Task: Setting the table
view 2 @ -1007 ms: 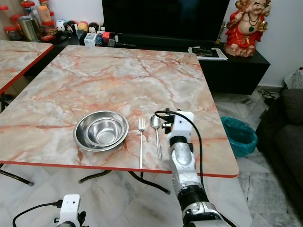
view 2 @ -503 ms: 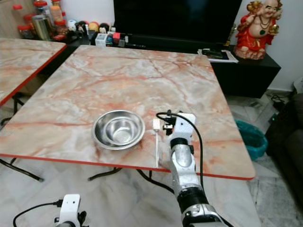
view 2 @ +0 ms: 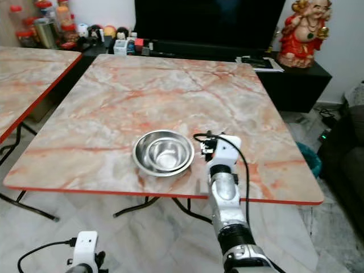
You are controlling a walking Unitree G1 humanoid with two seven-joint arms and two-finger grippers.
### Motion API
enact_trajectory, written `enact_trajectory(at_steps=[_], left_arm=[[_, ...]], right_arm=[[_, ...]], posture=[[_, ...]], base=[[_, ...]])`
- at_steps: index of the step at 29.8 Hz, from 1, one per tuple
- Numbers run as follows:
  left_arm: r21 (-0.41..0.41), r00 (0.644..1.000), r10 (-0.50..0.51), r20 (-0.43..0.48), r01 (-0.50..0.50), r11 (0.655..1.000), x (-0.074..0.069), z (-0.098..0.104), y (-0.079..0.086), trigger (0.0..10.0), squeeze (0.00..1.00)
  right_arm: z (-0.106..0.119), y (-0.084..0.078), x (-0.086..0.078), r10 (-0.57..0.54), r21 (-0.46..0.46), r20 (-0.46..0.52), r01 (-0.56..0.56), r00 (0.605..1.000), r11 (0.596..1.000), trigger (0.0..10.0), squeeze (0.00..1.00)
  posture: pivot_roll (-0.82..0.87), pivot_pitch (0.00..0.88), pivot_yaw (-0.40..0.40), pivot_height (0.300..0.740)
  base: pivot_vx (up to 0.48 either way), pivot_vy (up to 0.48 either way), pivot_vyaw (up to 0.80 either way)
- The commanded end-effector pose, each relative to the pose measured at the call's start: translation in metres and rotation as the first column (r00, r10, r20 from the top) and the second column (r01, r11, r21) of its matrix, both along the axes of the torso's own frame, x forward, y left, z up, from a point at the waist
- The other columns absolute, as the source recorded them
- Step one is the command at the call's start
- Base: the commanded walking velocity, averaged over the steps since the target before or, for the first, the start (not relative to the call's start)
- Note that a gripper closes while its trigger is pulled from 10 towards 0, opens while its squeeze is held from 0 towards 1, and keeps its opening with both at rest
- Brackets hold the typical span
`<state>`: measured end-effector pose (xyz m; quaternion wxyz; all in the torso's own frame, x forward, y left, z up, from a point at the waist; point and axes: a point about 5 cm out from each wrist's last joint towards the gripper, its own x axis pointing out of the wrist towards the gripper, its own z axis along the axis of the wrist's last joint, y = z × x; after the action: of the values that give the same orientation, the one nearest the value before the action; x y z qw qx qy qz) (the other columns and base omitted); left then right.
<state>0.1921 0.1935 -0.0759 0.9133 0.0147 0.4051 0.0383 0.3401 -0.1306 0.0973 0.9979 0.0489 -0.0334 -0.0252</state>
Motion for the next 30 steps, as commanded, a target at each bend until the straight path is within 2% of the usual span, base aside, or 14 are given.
enact_trajectory(at_steps=[1, 30], left_arm=[[-0.005, 1.000, 0.004, -0.006, -0.004, 1.000, 0.000, 0.000, 0.000, 10.0, 0.00], [-0.007, 1.000, 0.013, 0.005, -0.013, 1.000, 0.005, 0.002, 0.001, 10.0, 0.00]], right_arm=[[0.008, -0.002, 0.002, -0.011, 0.002, 0.038, 0.011, 0.999, 1.000, 10.0, 0.00], [0.024, -0.015, 0.003, -0.079, -0.034, 0.111, 0.083, 0.991, 0.996, 10.0, 0.00]], posture=[[0.05, 0.000, -0.047, 0.740], [0.04, 0.000, -0.031, 0.740]], base=[[0.000, 0.330, 0.00], [0.000, 0.329, 0.00]])
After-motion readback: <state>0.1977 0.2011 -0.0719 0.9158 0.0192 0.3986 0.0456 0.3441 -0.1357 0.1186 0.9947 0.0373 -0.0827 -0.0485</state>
